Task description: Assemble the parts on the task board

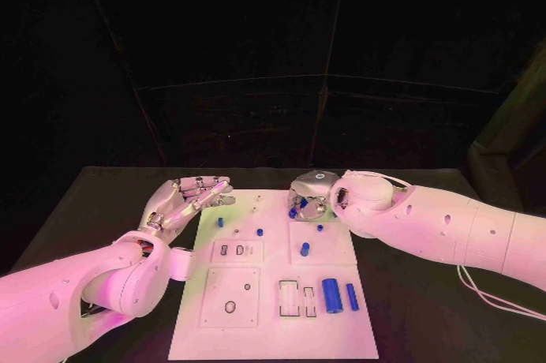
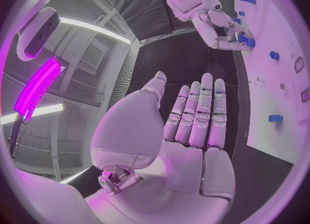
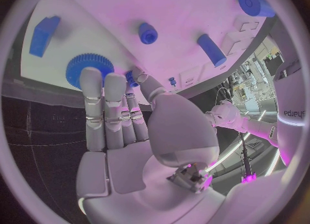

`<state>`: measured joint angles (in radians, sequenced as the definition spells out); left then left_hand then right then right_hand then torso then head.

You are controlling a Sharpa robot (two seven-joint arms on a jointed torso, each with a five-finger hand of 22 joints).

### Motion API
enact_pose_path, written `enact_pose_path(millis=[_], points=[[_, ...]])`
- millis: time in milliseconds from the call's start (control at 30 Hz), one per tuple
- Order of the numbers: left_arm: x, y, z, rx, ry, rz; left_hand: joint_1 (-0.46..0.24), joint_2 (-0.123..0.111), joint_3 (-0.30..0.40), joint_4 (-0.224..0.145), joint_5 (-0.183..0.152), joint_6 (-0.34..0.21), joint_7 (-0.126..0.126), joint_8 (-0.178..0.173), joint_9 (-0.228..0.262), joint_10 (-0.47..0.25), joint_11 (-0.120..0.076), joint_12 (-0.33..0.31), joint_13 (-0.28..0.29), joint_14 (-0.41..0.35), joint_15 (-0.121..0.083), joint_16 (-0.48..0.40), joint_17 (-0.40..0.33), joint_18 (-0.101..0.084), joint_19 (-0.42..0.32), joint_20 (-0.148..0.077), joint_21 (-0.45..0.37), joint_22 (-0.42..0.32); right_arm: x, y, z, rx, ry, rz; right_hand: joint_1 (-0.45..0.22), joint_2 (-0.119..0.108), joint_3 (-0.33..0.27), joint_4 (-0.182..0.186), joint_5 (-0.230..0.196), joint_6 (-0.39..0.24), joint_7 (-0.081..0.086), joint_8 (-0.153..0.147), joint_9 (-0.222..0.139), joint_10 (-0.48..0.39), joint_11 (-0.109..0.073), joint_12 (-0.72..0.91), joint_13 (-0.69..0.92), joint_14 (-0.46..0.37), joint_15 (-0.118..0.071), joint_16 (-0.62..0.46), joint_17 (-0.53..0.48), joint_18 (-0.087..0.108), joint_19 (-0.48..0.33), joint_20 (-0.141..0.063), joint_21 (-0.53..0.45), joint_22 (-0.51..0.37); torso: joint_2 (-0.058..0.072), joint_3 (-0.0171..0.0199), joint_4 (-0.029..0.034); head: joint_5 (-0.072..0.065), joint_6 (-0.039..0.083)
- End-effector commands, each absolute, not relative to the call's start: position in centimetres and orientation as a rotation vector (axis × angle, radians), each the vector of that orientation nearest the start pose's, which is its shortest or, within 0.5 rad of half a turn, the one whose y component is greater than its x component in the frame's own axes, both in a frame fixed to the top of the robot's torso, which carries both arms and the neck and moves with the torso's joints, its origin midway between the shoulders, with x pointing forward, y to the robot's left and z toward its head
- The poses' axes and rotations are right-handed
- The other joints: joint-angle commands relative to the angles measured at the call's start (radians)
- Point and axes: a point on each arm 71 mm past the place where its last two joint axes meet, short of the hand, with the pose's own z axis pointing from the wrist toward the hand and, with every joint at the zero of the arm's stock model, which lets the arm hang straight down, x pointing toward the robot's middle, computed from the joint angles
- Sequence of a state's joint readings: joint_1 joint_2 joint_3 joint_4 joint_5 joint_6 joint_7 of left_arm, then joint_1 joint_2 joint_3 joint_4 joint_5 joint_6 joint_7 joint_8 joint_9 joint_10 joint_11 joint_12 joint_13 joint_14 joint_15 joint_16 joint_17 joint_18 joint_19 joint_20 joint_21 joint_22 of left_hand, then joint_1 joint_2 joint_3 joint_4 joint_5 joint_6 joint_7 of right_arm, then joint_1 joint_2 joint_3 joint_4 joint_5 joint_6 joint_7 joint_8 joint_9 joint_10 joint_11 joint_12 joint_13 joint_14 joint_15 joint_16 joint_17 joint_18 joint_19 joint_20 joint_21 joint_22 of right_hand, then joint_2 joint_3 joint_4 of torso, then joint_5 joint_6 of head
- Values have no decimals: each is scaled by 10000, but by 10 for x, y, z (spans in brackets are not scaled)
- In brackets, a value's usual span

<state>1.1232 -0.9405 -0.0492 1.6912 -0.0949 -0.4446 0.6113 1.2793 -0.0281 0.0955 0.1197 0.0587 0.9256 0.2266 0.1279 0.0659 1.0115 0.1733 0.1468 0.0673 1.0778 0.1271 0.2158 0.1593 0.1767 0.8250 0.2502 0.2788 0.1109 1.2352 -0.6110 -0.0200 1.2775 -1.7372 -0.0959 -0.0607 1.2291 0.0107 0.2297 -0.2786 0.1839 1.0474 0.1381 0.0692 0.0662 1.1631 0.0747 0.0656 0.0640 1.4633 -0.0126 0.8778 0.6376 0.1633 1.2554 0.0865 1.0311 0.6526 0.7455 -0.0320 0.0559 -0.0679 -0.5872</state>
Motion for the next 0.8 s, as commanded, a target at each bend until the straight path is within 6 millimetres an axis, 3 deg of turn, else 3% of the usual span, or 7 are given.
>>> enact_pose_path(millis=[33,300,467,800], points=[[443,213,-185,-9483,12768,-15828,25,87,9,-55,-30,14,56,-41,-10,22,46,-56,-12,17,56,-64,17,83,58,0,-34,-9,529,-141,-184,-5528,17118,4766,-77,81,112,19,-47,-2,1,-31,11,98,21,16,10,265,-22,231,207,-114,86,-5,229,280,70,6,-7,1,22],[444,214,-185,-9505,12805,-15803,36,113,8,-102,-30,9,64,-74,-11,13,56,-102,-13,-2,67,-123,19,82,84,6,-55,-32,528,-137,-183,-5542,17011,5007,-139,249,528,107,-426,119,-4,-5,24,265,2,17,9,245,-28,971,864,-192,146,3,838,979,137,5,7,-10,-16],[444,214,-186,-9532,12842,-15772,52,132,11,-140,-29,5,70,-96,-11,7,61,-132,-14,-4,71,-155,22,83,99,9,-70,-47,528,-137,-180,-5223,16583,5269,-113,517,976,245,-700,525,-69,127,78,636,-87,87,36,289,-93,1584,1459,-276,305,-38,1348,1632,165,8,0,11,-8],[445,217,-186,-9597,12923,-15683,139,210,44,-318,-27,-40,112,-198,-13,-38,95,-257,-16,17,89,-269,44,81,143,22,-137,-113,525,-138,-169,-4063,15709,6007,-287,460,1391,556,-743,937,-152,213,148,1066,-194,91,56,260,-161,2144,1945,-357,418,-104,1865,2258,207,-7,10,17,65]])
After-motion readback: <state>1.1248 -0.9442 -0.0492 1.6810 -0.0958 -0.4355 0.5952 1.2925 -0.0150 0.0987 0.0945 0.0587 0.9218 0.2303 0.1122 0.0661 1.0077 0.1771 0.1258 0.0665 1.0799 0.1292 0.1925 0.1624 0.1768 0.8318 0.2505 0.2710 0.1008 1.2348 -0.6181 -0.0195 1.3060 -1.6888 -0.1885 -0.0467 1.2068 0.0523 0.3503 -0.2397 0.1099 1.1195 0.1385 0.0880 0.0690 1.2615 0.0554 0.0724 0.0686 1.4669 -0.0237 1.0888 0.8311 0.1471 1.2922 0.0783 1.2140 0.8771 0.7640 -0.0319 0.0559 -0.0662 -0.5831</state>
